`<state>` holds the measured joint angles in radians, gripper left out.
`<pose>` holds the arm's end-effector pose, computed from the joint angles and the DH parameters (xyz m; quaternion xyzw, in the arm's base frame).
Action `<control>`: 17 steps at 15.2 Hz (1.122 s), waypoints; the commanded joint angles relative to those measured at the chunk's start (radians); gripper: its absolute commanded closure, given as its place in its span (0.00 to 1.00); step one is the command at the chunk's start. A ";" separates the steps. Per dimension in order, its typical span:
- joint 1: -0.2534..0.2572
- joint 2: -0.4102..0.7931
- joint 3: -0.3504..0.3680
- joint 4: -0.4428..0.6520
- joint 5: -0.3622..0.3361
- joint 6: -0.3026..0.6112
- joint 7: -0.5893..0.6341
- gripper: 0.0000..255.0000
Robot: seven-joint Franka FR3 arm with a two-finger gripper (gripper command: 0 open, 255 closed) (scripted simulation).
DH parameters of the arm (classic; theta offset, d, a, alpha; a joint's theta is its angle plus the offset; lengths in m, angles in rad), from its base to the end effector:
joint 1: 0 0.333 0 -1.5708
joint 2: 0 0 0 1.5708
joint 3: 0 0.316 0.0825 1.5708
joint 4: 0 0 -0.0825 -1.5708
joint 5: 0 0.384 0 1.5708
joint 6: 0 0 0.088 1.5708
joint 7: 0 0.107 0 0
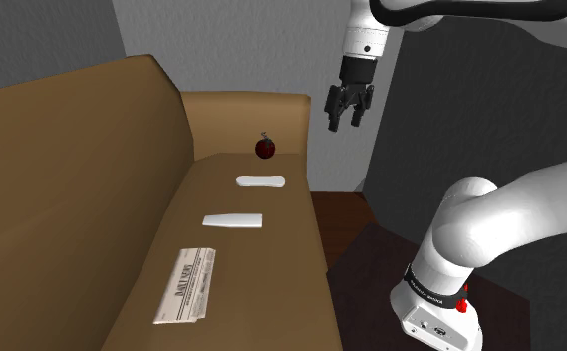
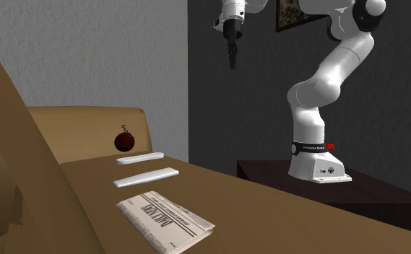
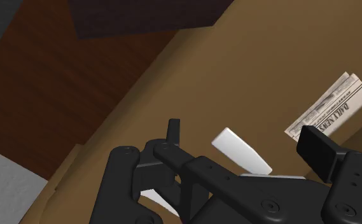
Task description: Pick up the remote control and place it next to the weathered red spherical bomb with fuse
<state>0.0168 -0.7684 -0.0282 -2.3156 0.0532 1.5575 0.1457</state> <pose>0.3108 -0.0006 0.6031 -0.9966 0.0740 -0.0025 0.0367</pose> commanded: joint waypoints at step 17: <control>0.106 0.477 -0.015 -0.020 -0.032 0.488 -0.304 0.00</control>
<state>0.1153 -0.3304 -0.0456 -2.3419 0.0216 2.0118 -0.1422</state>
